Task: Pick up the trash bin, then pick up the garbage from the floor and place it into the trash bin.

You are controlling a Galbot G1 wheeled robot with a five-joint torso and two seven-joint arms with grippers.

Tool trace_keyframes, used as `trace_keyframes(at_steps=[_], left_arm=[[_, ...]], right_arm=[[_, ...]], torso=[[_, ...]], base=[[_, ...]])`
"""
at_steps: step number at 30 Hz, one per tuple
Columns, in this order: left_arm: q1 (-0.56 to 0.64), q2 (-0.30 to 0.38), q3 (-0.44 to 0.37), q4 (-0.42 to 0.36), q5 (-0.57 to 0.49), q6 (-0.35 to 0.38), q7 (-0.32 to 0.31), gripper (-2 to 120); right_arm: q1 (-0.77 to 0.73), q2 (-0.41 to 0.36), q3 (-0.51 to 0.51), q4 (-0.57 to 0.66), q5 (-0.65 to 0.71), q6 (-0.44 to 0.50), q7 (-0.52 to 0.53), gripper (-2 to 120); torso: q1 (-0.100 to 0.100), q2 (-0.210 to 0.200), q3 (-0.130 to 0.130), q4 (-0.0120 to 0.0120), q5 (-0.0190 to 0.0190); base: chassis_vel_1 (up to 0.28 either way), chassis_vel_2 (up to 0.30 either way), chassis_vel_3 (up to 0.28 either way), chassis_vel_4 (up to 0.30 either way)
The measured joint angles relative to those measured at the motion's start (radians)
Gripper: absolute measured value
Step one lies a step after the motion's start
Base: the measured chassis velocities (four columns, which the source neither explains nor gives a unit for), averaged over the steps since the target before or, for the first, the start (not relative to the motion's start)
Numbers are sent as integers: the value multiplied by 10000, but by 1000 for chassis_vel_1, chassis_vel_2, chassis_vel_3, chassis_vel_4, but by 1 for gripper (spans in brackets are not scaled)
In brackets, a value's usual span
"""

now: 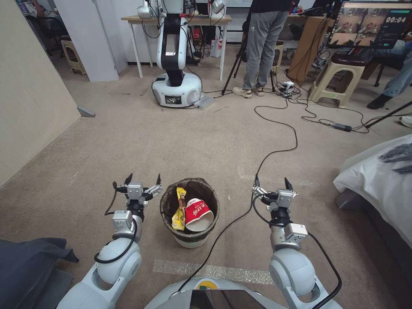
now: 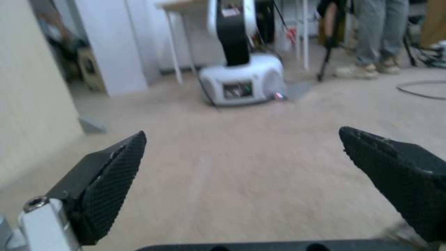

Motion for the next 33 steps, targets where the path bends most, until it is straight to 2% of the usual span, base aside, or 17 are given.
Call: trace_keyframes(at_steps=[3,4,7,10,33], left_arm=[[441,-414,-535,459,1704,-1399,-18,100],[441,-414,-535,459,1704,-1399,-18,100],[759,-742,-557,942,2672,-2444,-108,100],[822,-974,-477,1161,3037,-2750,-159,100],[800,-1058,-420,1170,2991,-2658,-280,100]], right_arm=[[55,153,361,5,-46,96,-55,100],[55,153,361,5,-46,96,-55,100],[99,341,534,-113,-165,344,-170,100],[79,433,586,-179,-288,509,-215,100],[12,467,643,-172,-390,530,-258,100]], torso=[[-1,0,0,4,0],[-1,0,0,4,0],[-1,0,0,3,0],[-1,0,0,1,0],[-1,1,0,2,0]], base=[[0,0,0,0],[0,0,0,0],[0,0,0,0],[0,0,0,0],[0,0,0,0]])
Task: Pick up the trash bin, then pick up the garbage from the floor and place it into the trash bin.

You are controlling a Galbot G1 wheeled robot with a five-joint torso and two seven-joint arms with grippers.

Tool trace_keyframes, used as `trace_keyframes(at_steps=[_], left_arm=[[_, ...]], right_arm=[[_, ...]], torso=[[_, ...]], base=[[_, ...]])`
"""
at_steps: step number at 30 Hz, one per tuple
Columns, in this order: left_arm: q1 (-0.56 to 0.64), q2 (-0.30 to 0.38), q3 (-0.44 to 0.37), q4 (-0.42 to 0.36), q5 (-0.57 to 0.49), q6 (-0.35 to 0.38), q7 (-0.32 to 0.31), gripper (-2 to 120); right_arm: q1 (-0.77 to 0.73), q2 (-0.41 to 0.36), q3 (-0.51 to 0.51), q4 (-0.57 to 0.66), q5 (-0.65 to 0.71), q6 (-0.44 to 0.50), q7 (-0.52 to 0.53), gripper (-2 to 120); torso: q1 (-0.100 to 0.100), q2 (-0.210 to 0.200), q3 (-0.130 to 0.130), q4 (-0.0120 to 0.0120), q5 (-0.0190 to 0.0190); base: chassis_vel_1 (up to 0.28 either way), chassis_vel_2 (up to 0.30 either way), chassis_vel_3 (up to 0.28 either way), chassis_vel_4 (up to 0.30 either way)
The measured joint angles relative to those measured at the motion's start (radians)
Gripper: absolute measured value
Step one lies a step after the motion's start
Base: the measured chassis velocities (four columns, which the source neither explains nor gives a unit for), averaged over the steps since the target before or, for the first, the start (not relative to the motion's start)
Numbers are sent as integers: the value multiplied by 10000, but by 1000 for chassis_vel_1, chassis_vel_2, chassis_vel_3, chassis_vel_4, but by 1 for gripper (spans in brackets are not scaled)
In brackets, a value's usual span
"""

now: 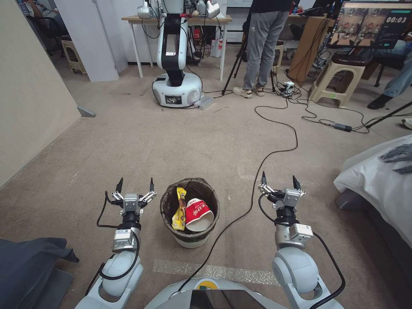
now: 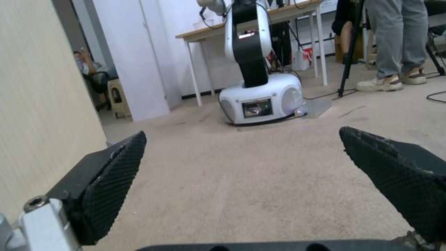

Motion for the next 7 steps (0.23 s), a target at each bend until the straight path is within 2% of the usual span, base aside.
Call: trace_keyframes(at_steps=[7], left_arm=[[-5,3,2,-5,-12,10,0,100]], right_arm=[[1,-2,-4,6,1,-3,3,100]], torso=[[0,0,0,0,0]], base=[[0,0,0,0]])
